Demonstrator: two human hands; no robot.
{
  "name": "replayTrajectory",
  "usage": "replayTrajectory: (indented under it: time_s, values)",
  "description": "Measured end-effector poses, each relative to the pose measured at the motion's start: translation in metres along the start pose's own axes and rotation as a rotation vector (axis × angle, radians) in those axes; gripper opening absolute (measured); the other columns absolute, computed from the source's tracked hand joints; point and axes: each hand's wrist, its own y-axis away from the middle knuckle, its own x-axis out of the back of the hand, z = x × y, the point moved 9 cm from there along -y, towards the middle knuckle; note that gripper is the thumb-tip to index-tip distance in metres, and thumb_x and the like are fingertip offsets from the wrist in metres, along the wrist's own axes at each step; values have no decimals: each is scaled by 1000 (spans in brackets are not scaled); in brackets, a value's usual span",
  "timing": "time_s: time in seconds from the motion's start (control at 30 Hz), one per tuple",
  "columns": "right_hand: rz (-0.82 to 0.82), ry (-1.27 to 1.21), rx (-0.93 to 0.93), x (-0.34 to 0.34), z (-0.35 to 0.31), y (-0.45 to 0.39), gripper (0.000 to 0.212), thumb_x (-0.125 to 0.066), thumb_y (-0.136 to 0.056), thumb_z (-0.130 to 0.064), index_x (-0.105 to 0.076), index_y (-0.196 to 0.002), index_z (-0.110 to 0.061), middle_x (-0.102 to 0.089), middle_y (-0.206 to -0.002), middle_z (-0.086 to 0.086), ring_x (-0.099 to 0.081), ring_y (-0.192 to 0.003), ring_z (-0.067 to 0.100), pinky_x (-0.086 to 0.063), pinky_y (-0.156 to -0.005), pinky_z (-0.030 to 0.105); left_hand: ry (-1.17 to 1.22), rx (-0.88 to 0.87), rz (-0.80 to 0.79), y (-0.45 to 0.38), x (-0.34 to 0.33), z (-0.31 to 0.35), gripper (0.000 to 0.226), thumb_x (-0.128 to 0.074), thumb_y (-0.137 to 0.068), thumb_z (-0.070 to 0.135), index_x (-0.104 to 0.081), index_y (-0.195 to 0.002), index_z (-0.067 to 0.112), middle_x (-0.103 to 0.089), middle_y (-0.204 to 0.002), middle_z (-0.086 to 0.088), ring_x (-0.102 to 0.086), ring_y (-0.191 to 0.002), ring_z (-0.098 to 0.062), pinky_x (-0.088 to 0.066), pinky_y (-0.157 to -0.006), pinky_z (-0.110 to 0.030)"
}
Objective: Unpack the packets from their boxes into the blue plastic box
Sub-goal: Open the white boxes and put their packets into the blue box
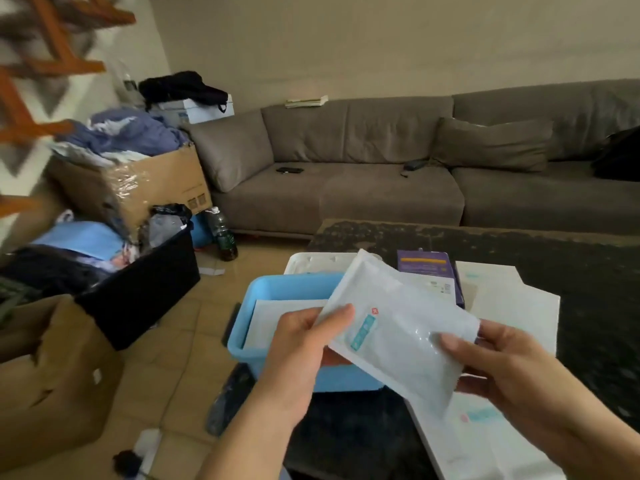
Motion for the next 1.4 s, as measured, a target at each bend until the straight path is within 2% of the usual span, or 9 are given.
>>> replayTrajectory:
  time_s: [0.2, 0.37, 0.5, 0.63, 0.8, 0.97, 1.03, 1.17, 1.4]
  values:
    - [93, 171, 115, -56, -41, -53, 20, -66, -89, -16, -64, -108, -22, -72, -101, 1, -70, -88, 23, -63, -67, 40, -86, -61, 184, -34, 81, 35, 13, -66, -90, 20, -75, -100, 20, -75, -102, -6, -71, -97, -23, -58, -80, -46]
    - [47, 340, 25, -96, -28, -98, 24, -64, -92, -12, -61, -116, -16, -67, -111, 11, -68, -95, 30, -62, -67, 40, -702, -116, 250, -70, 129, 52, 29, -70, -89, 26, -64, -117, 33, -73, -104, 8, -67, -101, -10, -55, -85, -34]
    - [32, 411, -62, -106, -7, -112, 29, -62, -93, -11, -58, -120, -16, -63, -112, 9, -65, -85, 23, -60, -61, 36, -1165, -86, 164, -78, 128, 38, 30, -70, -90, 26, -63, -119, 31, -73, -84, 12, -65, -81, 0, -47, -63, -15]
    - [30, 465, -105, -108, 7, -120, 34, -64, -92, -13, -57, -124, -18, -63, -101, 5, -66, -84, 22, -61, -72, 40, -1262, -156, 200, -75, 123, 38, 29, -68, -91, 21, -64, -119, 27, -71, -86, 9, -64, -79, -5, -36, -57, -10]
    - [34, 559, -101, -109, 6, -121, 42, -64, -92, -14, -53, -132, -19, -60, -94, 1, -64, -78, 19, -59, -71, 37, -1532, -261, 190, -72, 109, 40, 35, -62, -94, 30, -57, -129, 33, -70, -92, 13, -55, -98, -13, -45, -85, -30]
    - [26, 987, 106, -120, -11, -114, 59, -63, -92, -31, -38, -144, -21, -56, -126, 6, -59, -109, 23, -52, -80, 27, -1674, -268, 163, -67, 97, 40, 37, -62, -94, 26, -54, -129, 33, -64, -112, 11, -50, -107, -15, -37, -95, -34]
    - [-2, 1214, 206, -129, -15, -109, 63, -57, -94, -37, -28, -148, -20, -56, -132, 8, -55, -119, 25, -45, -96, 31, -1664, -253, 161, -67, 96, 40, 36, -61, -94, 25, -54, -128, 33, -63, -114, 11, -50, -108, -15, -37, -96, -34]
    - [-24, 1416, 284, -135, -14, -106, 64, -48, -96, -47, -20, -148, -22, -63, -123, 5, -62, -108, 24, -51, -92, 37, -1672, -223, 169, -67, 97, 37, 31, -57, -96, 23, -55, -125, 34, -64, -112, 11, -50, -106, -16, -37, -93, -35]
    - [-144, 1368, 301, -136, -11, -106, 59, -46, -99, -41, -21, -150, -22, -62, -122, 10, -60, -108, 25, -47, -97, 37, -1778, -244, 175, -62, 87, 35, 27, -54, -95, 21, -58, -120, 30, -64, -113, 9, -52, -107, -18, -36, -89, -35]
